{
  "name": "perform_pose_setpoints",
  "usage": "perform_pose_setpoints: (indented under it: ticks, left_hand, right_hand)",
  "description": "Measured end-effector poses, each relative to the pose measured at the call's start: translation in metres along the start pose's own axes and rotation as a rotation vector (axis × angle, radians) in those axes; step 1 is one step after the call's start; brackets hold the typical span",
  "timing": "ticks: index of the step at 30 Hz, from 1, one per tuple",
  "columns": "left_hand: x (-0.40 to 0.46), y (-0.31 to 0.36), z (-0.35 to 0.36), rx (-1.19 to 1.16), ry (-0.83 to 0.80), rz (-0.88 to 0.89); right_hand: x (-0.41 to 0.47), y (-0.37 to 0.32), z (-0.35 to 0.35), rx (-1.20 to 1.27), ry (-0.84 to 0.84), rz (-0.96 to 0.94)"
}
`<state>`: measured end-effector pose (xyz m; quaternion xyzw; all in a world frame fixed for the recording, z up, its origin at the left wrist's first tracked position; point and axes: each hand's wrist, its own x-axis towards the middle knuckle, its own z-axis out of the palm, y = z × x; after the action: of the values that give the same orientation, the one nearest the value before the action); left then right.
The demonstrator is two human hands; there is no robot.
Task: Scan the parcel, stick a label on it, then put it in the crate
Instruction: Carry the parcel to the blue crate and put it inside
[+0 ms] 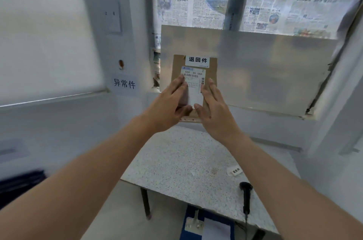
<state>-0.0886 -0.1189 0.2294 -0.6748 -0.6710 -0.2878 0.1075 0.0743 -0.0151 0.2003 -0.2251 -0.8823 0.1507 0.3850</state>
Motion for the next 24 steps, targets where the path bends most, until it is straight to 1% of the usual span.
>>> perform_pose_setpoints:
  ticks: [5,11,17,24]
  left_hand:
    - [-0.048,-0.013,-0.041,0.082,0.035,-0.071]
    - [-0.119,-0.049,-0.096,0.159,0.037,-0.139]
    - [-0.2,-0.099,-0.158,0.172,0.027,-0.222]
    - [-0.293,-0.174,-0.232,0.213,0.0,-0.309]
  right_hand:
    - [0.0,-0.047,0.025,0.08,-0.041,-0.074]
    - [-0.003,-0.118,0.073,0.162,-0.094,-0.153]
    - [-0.008,-0.205,0.138,0.225,-0.119,-0.226]
    - [-0.012,-0.315,0.222,0.278,-0.16,-0.286]
